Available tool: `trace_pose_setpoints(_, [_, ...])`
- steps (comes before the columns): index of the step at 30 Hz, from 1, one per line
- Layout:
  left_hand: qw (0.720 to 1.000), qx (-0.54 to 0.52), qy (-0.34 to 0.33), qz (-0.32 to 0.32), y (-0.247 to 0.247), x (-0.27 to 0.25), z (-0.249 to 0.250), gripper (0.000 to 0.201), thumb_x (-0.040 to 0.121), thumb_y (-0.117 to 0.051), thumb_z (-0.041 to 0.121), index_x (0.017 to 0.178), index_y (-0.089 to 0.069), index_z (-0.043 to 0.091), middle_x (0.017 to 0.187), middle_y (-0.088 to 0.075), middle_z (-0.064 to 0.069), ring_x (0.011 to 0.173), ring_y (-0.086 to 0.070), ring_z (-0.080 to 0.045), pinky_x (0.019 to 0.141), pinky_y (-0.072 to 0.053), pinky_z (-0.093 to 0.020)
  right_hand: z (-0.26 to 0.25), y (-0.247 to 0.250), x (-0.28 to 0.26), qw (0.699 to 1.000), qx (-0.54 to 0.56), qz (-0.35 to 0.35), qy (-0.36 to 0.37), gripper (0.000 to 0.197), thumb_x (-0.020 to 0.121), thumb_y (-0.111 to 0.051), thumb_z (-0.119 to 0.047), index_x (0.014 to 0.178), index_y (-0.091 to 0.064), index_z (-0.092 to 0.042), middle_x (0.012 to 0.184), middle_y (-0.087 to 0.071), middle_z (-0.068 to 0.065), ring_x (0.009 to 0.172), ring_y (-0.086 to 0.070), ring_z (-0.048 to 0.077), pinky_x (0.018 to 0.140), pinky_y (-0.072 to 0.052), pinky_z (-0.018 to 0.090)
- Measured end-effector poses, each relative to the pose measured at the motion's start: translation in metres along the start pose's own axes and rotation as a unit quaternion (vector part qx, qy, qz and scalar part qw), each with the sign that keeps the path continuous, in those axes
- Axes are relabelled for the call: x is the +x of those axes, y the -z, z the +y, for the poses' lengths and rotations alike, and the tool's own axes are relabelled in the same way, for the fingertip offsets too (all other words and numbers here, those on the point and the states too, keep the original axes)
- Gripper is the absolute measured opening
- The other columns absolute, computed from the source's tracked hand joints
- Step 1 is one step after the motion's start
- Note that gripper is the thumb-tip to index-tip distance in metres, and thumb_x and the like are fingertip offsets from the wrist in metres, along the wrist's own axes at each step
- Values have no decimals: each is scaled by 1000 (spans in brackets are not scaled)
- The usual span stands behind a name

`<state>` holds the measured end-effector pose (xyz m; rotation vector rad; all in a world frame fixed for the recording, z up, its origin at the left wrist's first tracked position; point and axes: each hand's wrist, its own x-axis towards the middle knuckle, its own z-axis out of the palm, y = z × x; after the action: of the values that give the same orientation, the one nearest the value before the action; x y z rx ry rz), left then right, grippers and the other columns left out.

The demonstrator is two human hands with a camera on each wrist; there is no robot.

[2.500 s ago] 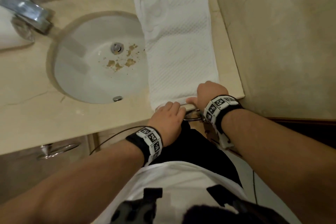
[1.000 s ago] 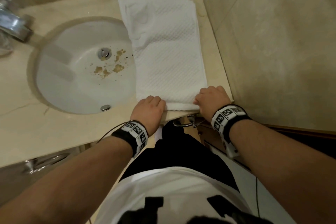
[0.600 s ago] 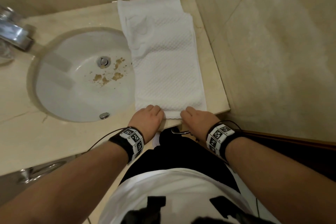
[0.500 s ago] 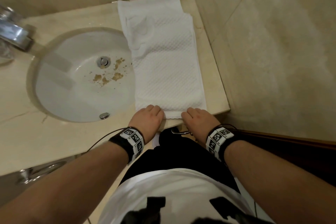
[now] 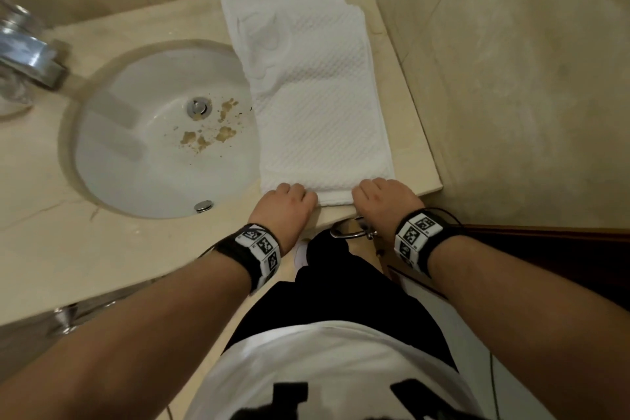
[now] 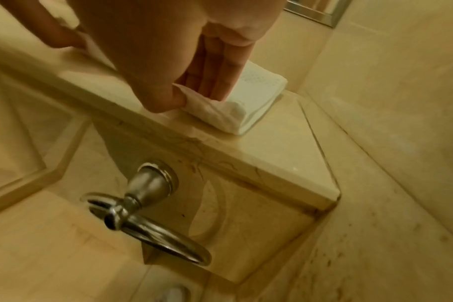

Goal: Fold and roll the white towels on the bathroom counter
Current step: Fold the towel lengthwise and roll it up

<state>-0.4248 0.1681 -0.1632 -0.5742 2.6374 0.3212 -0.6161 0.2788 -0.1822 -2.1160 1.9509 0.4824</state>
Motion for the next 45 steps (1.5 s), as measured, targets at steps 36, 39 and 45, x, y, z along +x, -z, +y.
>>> trace_pose_setpoints(36, [996,-69,34,48,-11,-27,8,27,46,-72,5,72,-63,9,66,-59,-11,55,-58,-34,43,-43,-33,-17,39,-17,992,77,-36,-94,31,58,-83,-7,77,-59,-10,77,-55,11,54,-57,32,45,-31,31])
trace_pose_setpoints(39, [997,-49,26,59,-19,-29,11,26,51,-71,6,77,-65,8,69,-61,-10,59,-59,-33,45,-46,-35,-18,16,-29,995,61,-22,-72,35,43,-87,-7,65,-60,-11,64,-54,8,47,-53,28,39,-33,28])
trace_pose_setpoints(45, [996,-23,35,79,-21,-26,9,20,58,-67,10,78,-66,9,73,-61,-10,65,-60,-32,49,-46,-34,-11,14,-24,998,43,25,-32,21,50,-70,-6,67,-59,-12,67,-54,7,55,-54,27,47,-33,30])
